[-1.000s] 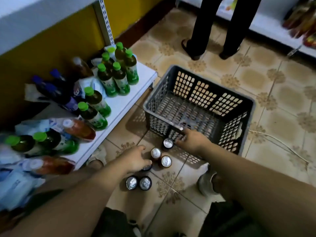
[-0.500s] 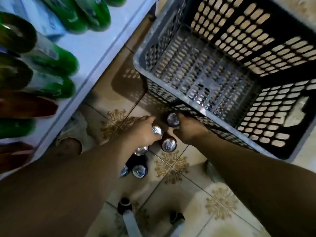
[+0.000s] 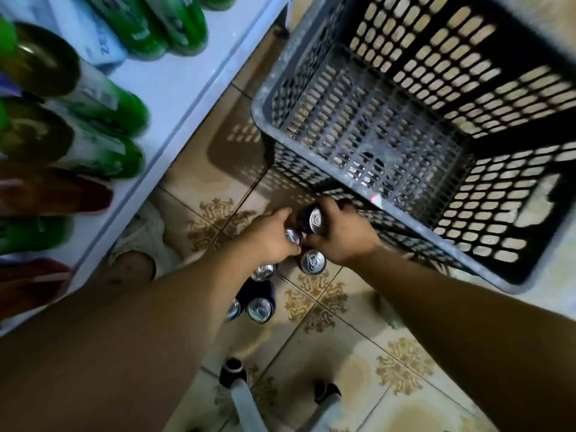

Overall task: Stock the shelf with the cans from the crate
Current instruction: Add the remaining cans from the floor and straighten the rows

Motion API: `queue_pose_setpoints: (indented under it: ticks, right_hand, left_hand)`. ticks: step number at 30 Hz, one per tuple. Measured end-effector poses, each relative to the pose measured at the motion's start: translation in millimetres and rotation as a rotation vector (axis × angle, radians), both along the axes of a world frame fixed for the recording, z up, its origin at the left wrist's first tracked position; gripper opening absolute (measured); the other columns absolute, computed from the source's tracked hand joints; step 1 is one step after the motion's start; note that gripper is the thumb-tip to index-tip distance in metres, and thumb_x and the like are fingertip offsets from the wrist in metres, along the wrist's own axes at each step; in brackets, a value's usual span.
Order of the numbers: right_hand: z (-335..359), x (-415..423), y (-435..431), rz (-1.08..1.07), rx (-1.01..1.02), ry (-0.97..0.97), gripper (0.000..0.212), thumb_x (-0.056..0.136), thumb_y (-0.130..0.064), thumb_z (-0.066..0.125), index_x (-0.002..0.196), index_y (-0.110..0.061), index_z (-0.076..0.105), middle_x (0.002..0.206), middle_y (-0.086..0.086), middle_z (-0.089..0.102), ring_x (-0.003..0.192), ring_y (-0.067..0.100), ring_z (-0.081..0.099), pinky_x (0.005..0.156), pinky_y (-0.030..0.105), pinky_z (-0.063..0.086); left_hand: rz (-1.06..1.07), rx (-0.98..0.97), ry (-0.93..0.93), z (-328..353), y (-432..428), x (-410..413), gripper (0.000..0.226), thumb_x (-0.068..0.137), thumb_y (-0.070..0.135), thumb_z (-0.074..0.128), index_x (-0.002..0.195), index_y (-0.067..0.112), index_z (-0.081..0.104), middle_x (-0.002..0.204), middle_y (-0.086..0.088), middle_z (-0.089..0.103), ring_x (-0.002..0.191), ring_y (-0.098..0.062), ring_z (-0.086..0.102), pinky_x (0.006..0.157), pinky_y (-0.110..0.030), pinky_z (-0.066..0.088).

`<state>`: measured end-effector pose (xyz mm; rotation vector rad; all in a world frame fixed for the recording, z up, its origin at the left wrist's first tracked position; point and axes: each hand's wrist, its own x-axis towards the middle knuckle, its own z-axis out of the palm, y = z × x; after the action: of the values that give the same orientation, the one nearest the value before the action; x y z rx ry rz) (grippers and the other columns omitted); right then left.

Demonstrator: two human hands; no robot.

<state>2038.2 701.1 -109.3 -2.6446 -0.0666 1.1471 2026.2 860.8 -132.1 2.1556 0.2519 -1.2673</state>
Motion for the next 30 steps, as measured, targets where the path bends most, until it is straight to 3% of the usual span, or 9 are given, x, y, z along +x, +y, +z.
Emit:
queue_pose_setpoints:
  ticks: [3,9,13,15,18,22,24,27,30]
  right_hand:
    - [46,-11,0,-0.108,0.137,-0.107,0.073,0.082,-0.043,0.067,0.144,-0.029,0.03,0.129,0.01,0.042,0.108,0.032,0.057,0.089,0.035,0.048]
    - [153,-34,8,-0.355,0.474,-0.351,0.08,0.074,-0.039,0.072,0.142,-0.035,0.031,0.14,-0.003,0.046,0.123,0.017,0.05,0.101,0.033,0.044]
    - [241,-49,24,-0.473,0.673,-0.541,0.076,0.076,-0.027,0.073,0.142,-0.03,0.036,0.125,-0.015,0.048,0.114,0.009,0.051,0.097,0.027,0.042]
    - [289,-56,35,-0.504,0.77,-0.635,0.073,0.073,-0.035,0.07,0.139,-0.031,0.038,0.121,-0.014,0.05,0.112,0.01,0.053,0.095,0.029,0.046]
    - [347,-61,58,-0.567,0.933,-0.706,0.066,0.074,-0.038,0.068,0.135,-0.033,0.042,0.118,-0.008,0.055,0.106,0.01,0.057,0.089,0.027,0.049]
    - [427,-76,99,-0.577,1.123,-0.767,0.057,0.082,-0.032,0.072,0.134,-0.025,0.047,0.118,-0.004,0.056,0.101,0.008,0.057,0.075,0.011,0.045]
    - [460,-87,122,-0.532,1.176,-0.743,0.052,0.082,-0.037,0.071,0.128,-0.022,0.052,0.115,-0.004,0.059,0.101,0.01,0.058,0.079,0.019,0.048]
    - [495,-109,162,-0.436,1.233,-0.729,0.029,0.077,-0.044,0.073,0.094,-0.024,0.062,0.091,-0.004,0.066,0.084,0.014,0.065,0.074,0.032,0.053]
    - [520,-135,206,-0.363,1.276,-0.675,0.036,0.076,-0.044,0.074,0.097,-0.019,0.06,0.091,-0.002,0.065,0.083,0.014,0.065,0.067,0.029,0.052]
  left_hand:
    - [-0.003,-0.026,-0.09,44,5,-5,0.091,0.076,0.029,0.076,0.15,0.026,0.022,0.148,-0.005,0.038,0.129,-0.024,0.043,0.105,-0.03,0.037]
    - [0.137,-0.216,-0.28,142,13,-25,0.086,0.069,0.026,0.079,0.14,0.036,0.033,0.133,0.003,0.053,0.116,-0.016,0.052,0.101,-0.032,0.043]
    - [0.298,-0.409,-0.438,222,17,-39,0.085,0.053,0.026,0.081,0.128,0.035,0.041,0.129,0.0,0.057,0.117,-0.017,0.056,0.102,-0.044,0.045]
    - [0.342,-0.462,-0.535,272,24,-48,0.082,0.062,0.01,0.081,0.132,0.021,0.04,0.125,0.002,0.058,0.111,-0.009,0.058,0.095,-0.029,0.05]
    - [0.406,-0.517,-0.677,334,42,-67,0.075,0.073,-0.004,0.075,0.13,0.023,0.035,0.109,0.016,0.055,0.092,0.013,0.056,0.079,-0.009,0.048]
    - [0.472,-0.48,-0.906,409,75,-104,0.084,0.071,0.015,0.081,0.139,0.027,0.034,0.12,0.016,0.055,0.111,-0.001,0.055,0.092,-0.016,0.045]
    - [0.511,-0.467,-0.998,440,92,-123,0.086,0.071,0.017,0.082,0.141,0.027,0.033,0.12,0.019,0.053,0.109,0.001,0.055,0.087,-0.011,0.046]
    - [0.625,-0.473,-1.104,475,120,-155,0.087,0.07,0.015,0.082,0.142,0.022,0.033,0.128,0.007,0.055,0.11,-0.007,0.058,0.088,-0.024,0.051]
    - [0.733,-0.469,-1.18,502,151,-187,0.07,0.072,0.004,0.079,0.13,0.018,0.043,0.112,0.009,0.06,0.095,0.0,0.061,0.078,-0.014,0.051]
